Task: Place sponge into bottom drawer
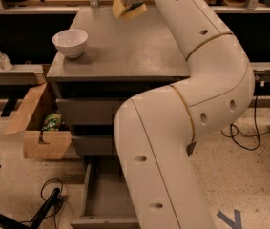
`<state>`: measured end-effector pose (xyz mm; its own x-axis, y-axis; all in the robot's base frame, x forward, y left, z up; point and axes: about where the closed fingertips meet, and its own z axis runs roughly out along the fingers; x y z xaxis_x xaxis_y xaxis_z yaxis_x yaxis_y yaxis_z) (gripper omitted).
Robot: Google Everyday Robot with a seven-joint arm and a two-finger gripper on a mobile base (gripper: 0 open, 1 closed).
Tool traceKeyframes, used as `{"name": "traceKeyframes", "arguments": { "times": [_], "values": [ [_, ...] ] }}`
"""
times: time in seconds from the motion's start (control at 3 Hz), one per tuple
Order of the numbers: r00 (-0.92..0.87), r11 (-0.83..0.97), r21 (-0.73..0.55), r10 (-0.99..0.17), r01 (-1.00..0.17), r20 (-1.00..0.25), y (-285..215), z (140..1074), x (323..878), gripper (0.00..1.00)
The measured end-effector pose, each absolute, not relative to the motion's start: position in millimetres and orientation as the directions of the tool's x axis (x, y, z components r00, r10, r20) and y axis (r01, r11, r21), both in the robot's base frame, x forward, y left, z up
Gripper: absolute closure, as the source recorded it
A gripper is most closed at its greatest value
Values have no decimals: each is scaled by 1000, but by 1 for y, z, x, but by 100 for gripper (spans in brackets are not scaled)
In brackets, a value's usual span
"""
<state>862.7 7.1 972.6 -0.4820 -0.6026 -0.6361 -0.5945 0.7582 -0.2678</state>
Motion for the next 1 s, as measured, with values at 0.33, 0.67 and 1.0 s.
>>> {"name": "traceKeyframes", "arguments": {
  "times": [0.33,0.67,1.0],
  "values": [
    [-553,804,-210,-547,-556,-629,1,974,849,100],
    [-623,855,-149,-470,-496,-625,-3,987,821,100],
    [-641,896,-99,-384,-434,-665,-3,1022,786,100]
  ]
}}
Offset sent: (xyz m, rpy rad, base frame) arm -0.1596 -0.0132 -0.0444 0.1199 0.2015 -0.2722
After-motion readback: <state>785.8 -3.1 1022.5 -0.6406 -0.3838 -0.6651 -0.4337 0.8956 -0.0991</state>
